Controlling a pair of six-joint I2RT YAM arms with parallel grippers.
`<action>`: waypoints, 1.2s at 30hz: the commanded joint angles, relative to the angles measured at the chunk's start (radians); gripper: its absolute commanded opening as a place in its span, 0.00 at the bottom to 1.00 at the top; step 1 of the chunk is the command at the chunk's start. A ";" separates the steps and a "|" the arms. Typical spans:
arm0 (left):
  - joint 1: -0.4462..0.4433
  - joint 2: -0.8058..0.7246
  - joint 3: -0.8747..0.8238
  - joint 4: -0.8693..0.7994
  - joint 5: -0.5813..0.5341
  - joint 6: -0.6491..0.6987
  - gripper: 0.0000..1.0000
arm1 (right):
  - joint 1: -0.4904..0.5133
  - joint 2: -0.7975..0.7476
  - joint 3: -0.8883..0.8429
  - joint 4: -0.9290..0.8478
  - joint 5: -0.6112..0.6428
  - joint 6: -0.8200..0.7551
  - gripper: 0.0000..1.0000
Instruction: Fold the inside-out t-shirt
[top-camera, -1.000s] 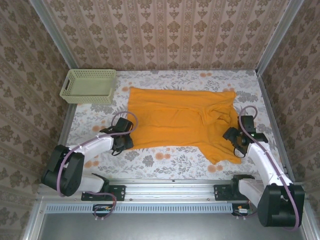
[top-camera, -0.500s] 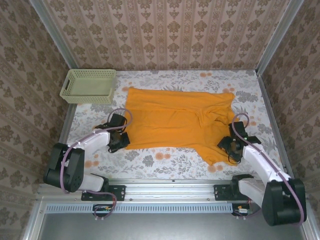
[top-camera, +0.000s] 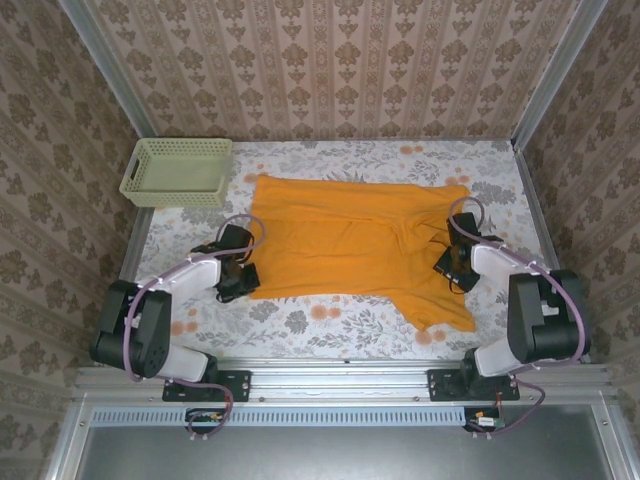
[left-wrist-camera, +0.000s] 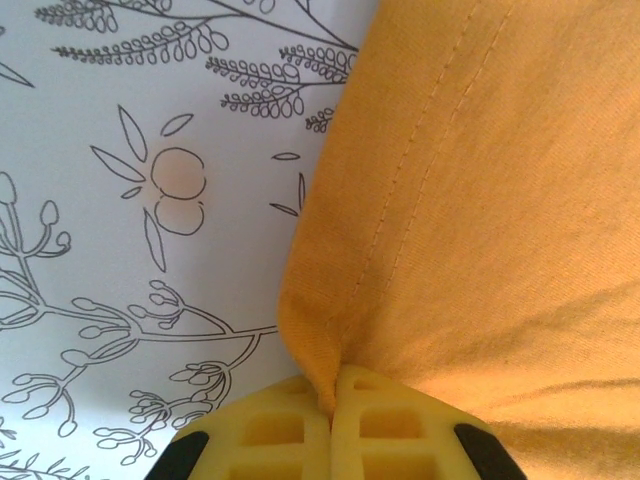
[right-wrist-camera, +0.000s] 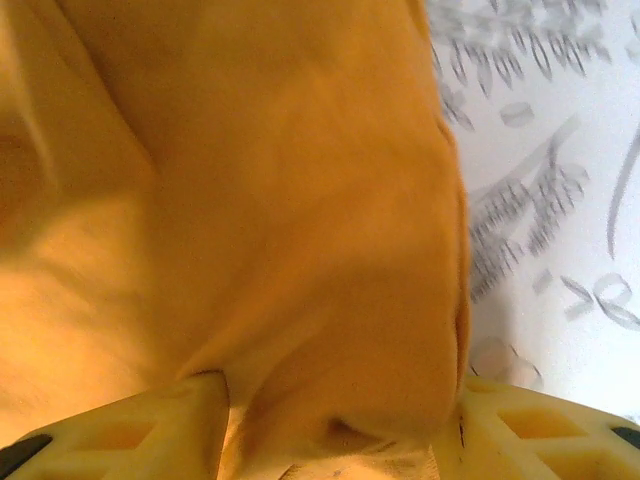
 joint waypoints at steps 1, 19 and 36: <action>0.010 0.091 0.021 0.242 -0.003 0.030 0.00 | -0.029 0.099 0.035 0.062 -0.026 -0.012 0.53; 0.018 0.215 0.192 0.223 0.023 0.029 0.00 | -0.090 0.021 0.223 -0.078 0.069 -0.098 0.62; -0.001 0.156 0.127 0.255 0.029 0.012 0.00 | -0.088 -0.307 -0.153 -0.211 0.040 0.104 0.64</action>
